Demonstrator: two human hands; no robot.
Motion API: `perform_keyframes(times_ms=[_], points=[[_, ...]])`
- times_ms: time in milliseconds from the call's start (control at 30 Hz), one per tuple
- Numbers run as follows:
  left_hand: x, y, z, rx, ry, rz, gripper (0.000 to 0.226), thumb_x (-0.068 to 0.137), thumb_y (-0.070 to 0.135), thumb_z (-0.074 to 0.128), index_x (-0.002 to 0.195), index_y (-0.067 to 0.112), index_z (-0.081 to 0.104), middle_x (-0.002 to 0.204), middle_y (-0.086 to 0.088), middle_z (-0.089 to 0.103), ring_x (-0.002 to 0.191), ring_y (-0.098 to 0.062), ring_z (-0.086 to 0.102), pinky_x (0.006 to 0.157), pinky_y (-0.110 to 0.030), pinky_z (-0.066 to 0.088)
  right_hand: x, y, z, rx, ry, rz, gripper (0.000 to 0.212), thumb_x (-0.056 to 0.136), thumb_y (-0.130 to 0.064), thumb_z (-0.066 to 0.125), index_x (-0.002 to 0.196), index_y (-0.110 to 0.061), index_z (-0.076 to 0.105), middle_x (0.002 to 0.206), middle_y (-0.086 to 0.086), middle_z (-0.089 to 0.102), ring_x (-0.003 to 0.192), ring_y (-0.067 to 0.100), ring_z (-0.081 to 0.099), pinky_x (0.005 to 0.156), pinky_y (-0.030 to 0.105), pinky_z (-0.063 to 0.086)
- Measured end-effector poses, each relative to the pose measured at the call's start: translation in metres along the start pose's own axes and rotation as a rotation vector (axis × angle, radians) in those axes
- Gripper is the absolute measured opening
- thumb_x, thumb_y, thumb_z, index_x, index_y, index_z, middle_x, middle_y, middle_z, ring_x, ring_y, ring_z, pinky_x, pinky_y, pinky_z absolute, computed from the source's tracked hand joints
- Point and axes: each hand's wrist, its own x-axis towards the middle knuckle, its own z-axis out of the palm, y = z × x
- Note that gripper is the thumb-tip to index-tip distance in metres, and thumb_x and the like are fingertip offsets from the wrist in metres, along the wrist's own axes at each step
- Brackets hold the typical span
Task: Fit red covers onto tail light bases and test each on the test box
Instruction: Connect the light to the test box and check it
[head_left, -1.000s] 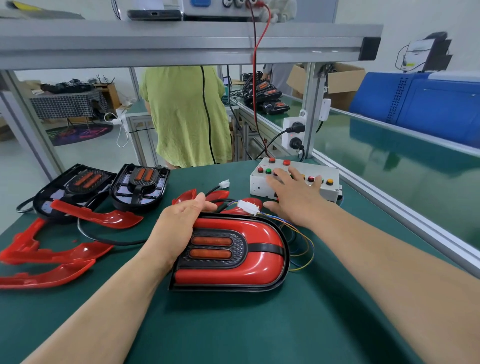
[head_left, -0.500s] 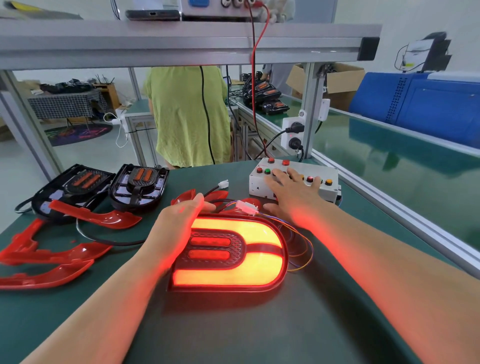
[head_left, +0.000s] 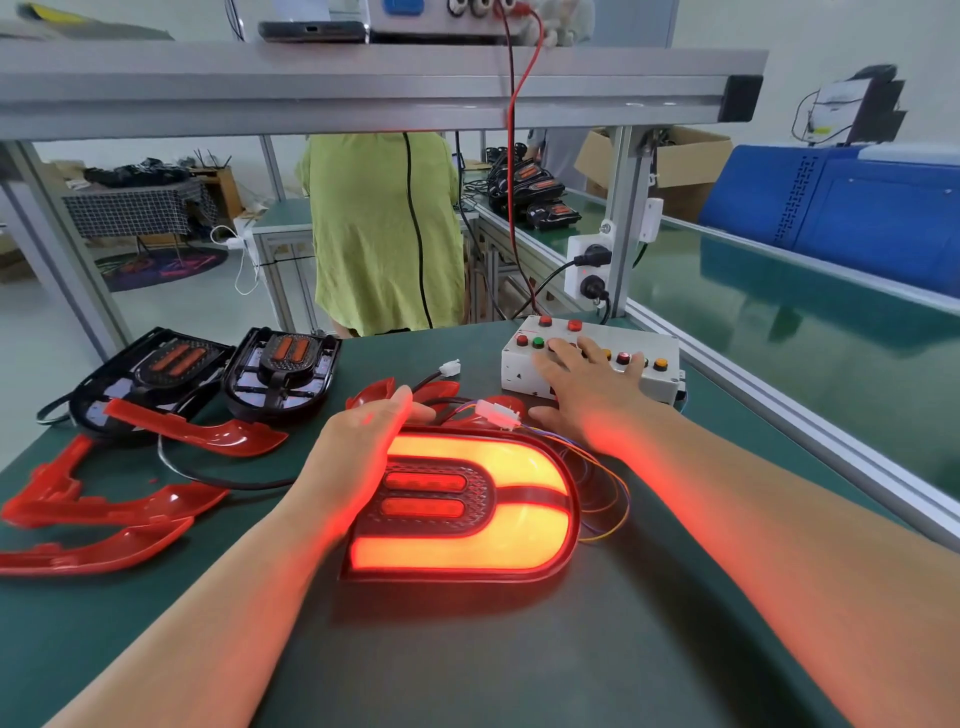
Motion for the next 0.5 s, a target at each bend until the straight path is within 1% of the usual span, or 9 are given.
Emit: perform_keyframes(times_ms=[67, 167, 200, 267, 333, 367, 400, 500], points=[[0.0, 0.0, 0.0, 0.001, -0.004, -0.006, 0.042, 0.102, 0.045, 0.043, 0.087, 0.034, 0.08, 0.09, 0.017, 0.075, 0.085, -0.006, 0.069, 0.081, -0.028, 0.049, -0.001, -0.001, -0.001, 0.001, -0.005, 0.002, 0.074, 0.095, -0.06, 0.044, 0.156, -0.034, 0.01, 0.165, -0.009, 0.001, 0.152, 0.024, -0.003, 0.106, 0.079, 0.005], [0.001, 0.0, 0.0, -0.005, -0.003, -0.01, 0.041, 0.101, 0.046, 0.044, 0.086, 0.035, 0.08, 0.089, 0.017, 0.075, 0.081, -0.004, 0.069, 0.074, -0.026, 0.046, -0.002, -0.001, -0.002, 0.003, -0.014, 0.005, 0.077, 0.094, -0.061, 0.046, 0.156, -0.034, 0.009, 0.165, -0.009, -0.001, 0.152, 0.024, -0.005, 0.106, 0.079, 0.004], [0.001, -0.001, 0.0, -0.006, -0.006, -0.007, 0.041, 0.101, 0.046, 0.044, 0.085, 0.036, 0.08, 0.089, 0.018, 0.075, 0.081, -0.003, 0.069, 0.074, -0.026, 0.046, -0.002, -0.002, -0.002, 0.004, -0.017, 0.006, 0.078, 0.094, -0.062, 0.046, 0.156, -0.034, 0.009, 0.165, -0.009, -0.002, 0.152, 0.024, -0.006, 0.106, 0.079, 0.004], [0.001, -0.002, 0.0, -0.004, -0.009, -0.005, 0.041, 0.102, 0.047, 0.044, 0.086, 0.037, 0.08, 0.09, 0.016, 0.075, 0.083, -0.004, 0.069, 0.079, -0.029, 0.049, -0.004, -0.002, -0.004, 0.004, -0.025, 0.008, 0.079, 0.093, -0.063, 0.046, 0.156, -0.035, 0.008, 0.166, -0.008, -0.003, 0.152, 0.024, -0.008, 0.107, 0.078, 0.003], [0.002, -0.002, 0.0, -0.03, -0.015, -0.019, 0.04, 0.101, 0.047, 0.044, 0.088, 0.036, 0.08, 0.091, 0.012, 0.076, 0.087, -0.011, 0.071, 0.086, -0.035, 0.052, -0.005, -0.003, -0.006, 0.009, -0.033, 0.007, 0.079, 0.093, -0.063, 0.046, 0.156, -0.035, 0.008, 0.166, -0.008, -0.005, 0.152, 0.024, -0.009, 0.107, 0.078, 0.002], [0.002, -0.002, 0.0, -0.04, -0.017, -0.023, 0.04, 0.101, 0.048, 0.044, 0.088, 0.035, 0.08, 0.092, 0.01, 0.077, 0.088, -0.013, 0.072, 0.086, -0.036, 0.053, -0.006, -0.003, -0.007, 0.011, -0.038, 0.007, 0.08, 0.093, -0.064, 0.046, 0.156, -0.035, 0.008, 0.166, -0.008, -0.006, 0.152, 0.024, -0.01, 0.107, 0.078, 0.001], [0.002, -0.003, 0.0, -0.039, -0.016, -0.018, 0.04, 0.101, 0.048, 0.044, 0.088, 0.035, 0.08, 0.091, 0.01, 0.077, 0.087, -0.013, 0.072, 0.084, -0.034, 0.054, -0.007, -0.003, -0.008, 0.012, -0.042, 0.007, 0.08, 0.093, -0.064, 0.046, 0.157, -0.035, 0.008, 0.166, -0.007, -0.006, 0.152, 0.024, -0.011, 0.108, 0.077, 0.001], [0.001, -0.005, 0.0, -0.067, -0.023, -0.002, 0.039, 0.101, 0.048, 0.045, 0.087, 0.036, 0.079, 0.086, 0.009, 0.077, 0.077, -0.011, 0.073, 0.062, -0.019, 0.053, -0.011, -0.004, -0.011, 0.031, -0.039, 0.004, 0.078, 0.093, -0.063, 0.046, 0.157, -0.033, 0.011, 0.166, -0.007, -0.006, 0.152, 0.023, -0.012, 0.109, 0.076, 0.001]])
